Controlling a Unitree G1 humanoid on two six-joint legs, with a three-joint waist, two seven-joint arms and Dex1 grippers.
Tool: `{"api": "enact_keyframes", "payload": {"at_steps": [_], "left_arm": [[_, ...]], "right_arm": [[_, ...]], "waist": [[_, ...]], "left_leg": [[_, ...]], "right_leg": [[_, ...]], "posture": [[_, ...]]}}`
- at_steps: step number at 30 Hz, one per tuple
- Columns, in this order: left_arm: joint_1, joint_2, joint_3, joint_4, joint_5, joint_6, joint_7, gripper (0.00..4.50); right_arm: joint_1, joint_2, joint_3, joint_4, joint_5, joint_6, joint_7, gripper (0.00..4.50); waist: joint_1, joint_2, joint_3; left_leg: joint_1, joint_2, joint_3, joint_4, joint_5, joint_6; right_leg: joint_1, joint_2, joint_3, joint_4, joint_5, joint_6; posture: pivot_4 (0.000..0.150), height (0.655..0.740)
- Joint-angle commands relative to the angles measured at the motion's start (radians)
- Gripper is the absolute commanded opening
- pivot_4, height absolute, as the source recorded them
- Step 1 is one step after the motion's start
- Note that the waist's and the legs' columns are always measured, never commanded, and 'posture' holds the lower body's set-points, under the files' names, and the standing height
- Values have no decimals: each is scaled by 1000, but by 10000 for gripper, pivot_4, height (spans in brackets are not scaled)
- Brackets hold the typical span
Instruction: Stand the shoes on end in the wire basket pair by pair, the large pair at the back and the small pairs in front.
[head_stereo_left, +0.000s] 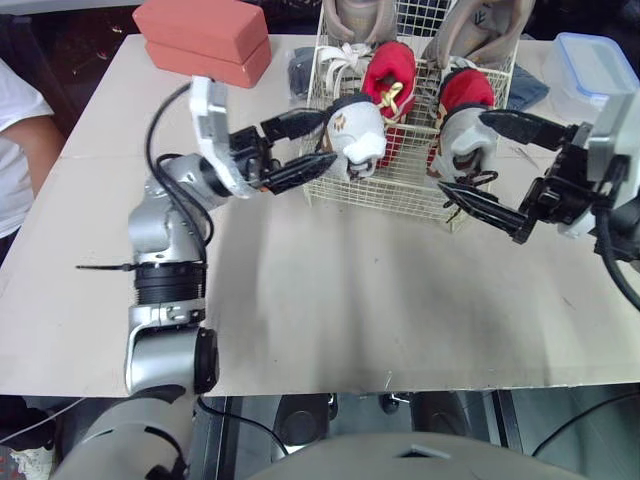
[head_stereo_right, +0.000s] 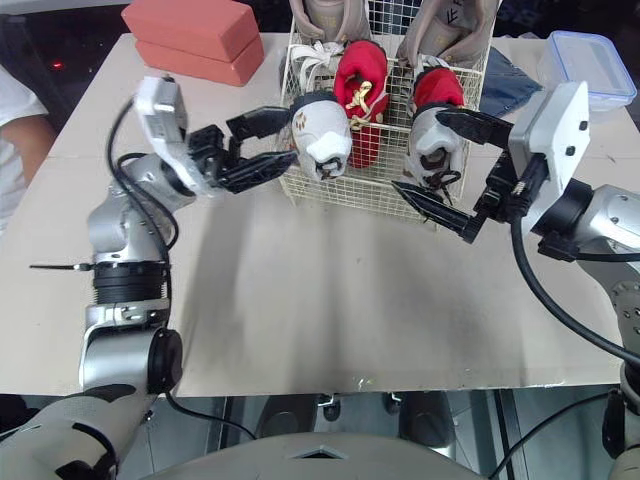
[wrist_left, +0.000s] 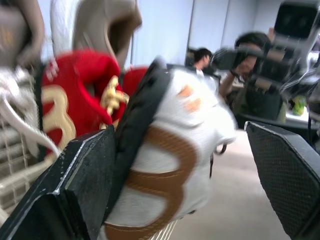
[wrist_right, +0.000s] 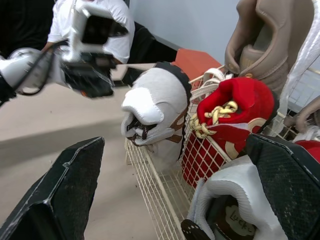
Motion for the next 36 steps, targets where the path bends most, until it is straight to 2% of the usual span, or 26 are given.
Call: {"api": "enact_keyframes", "payload": {"at_steps": [1, 4, 14, 23, 31, 36], "left_arm": [[42, 56, 69, -132, -90, 77, 69, 44495], [79, 78, 57, -135, -51, 49, 95, 44495], [163, 123, 75, -164, -87, 32, 92, 44495], [19, -15, 33, -127, -52, -107, 205, 44495], [-123, -112, -23, 37, 73, -300, 251, 44495], [-161, -123, -27, 121, 146, -405, 286, 44495]], "right_arm": [[31, -17, -127, 37, 24, -49, 38, 45000], [67, -25, -145, 60, 5, -69, 66, 45000], [174, -17, -200, 68, 3, -122, 103, 45000], [138, -13, -164, 39, 44, -124, 80, 45000], [79, 17, -69, 0, 67, -116, 26, 45000], [62, 25, -47, -2, 72, -117, 12, 45000]], "waist": [[2, 0, 0], [2, 0, 0], [2, 0, 0], [4, 0, 0], [3, 0, 0], [3, 0, 0]], "left_leg": [[0, 0, 0, 0, 0, 0], [1, 0, 0, 0, 0, 0], [0, 0, 0, 0, 0, 0], [0, -1, -1, 1, 0, 0], [0, -1, 0, 1, 0, 0], [0, -1, 0, 1, 0, 0]], "right_leg": [[0, 0, 0, 0, 0, 0], [1, 0, 0, 0, -2, 3], [0, 0, 0, 0, 0, 0], [1, 1, 1, 1, -1, 2], [1, 2, 0, 1, 0, 0], [0, 2, 0, 0, 0, 0]], "posture": [[1500, 6860], [1500, 6860], [1500, 6860], [1500, 6860], [1500, 6860], [1500, 6860]]}}
